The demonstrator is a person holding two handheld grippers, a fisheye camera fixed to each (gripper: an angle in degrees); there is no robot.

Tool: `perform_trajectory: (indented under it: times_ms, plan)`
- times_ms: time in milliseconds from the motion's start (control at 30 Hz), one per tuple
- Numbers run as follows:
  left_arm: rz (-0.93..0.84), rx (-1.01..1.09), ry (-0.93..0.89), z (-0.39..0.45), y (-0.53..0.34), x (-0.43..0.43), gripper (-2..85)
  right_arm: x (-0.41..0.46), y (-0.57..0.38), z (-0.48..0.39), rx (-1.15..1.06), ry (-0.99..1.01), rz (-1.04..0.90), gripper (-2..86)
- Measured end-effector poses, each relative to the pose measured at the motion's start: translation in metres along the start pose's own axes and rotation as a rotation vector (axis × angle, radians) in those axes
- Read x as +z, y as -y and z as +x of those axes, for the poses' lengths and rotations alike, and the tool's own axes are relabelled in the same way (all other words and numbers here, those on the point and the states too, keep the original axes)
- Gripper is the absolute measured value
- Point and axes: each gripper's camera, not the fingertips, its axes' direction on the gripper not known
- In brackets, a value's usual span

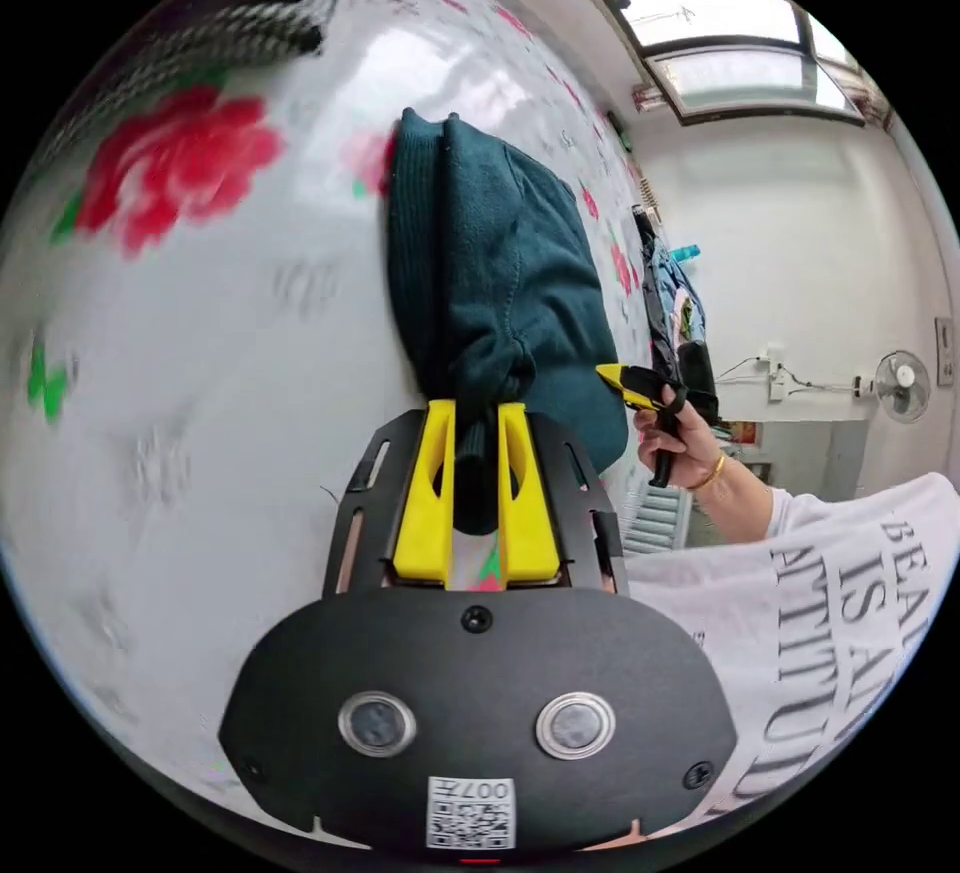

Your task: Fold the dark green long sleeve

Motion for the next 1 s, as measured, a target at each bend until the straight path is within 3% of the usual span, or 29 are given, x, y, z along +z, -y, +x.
perform_trajectory:
  times_ms: [133,200,267,333,433,600,833,933,1000]
  plan:
    - [0.128,0.077,0.211,0.020,0.128,0.014,6.2,0.009,0.105,-0.023,-0.087,-0.002,0.095,8.4]
    - [0.190,0.086,0.374,0.033,0.179,0.011,5.6,0.031,0.183,-0.054,-0.148,-0.081,0.128,8.3]
    - [0.228,0.131,0.649,0.061,0.222,0.010,4.5,0.048,0.227,-0.078,-0.163,-0.133,0.151,8.4]
    - [0.236,0.147,0.751,0.080,0.231,0.012,1.5,0.064,0.251,-0.100,-0.179,-0.208,0.152,8.7]
    - [0.265,0.251,0.714,0.103,0.195,0.025,-0.1,0.079,0.244,-0.123,-0.201,-0.236,0.146,9.5]
    - [0.035,0.327,0.771,0.124,0.076,0.091,-0.9,0.066,0.104,-0.119,-0.375,-0.336,0.069,9.1]
    - [-0.227,0.320,0.607,0.175,-0.093,0.144,-1.0,0.022,-0.123,-0.066,-0.203,-0.580,-0.137,8.1]
    - [-0.312,0.362,0.621,0.190,-0.119,0.163,-1.0,-0.014,-0.200,-0.053,-0.046,-0.631,-0.085,8.1]
    - [-0.358,0.377,0.623,0.197,-0.125,0.174,-1.0,-0.056,-0.246,-0.051,0.052,-0.611,0.098,8.0]
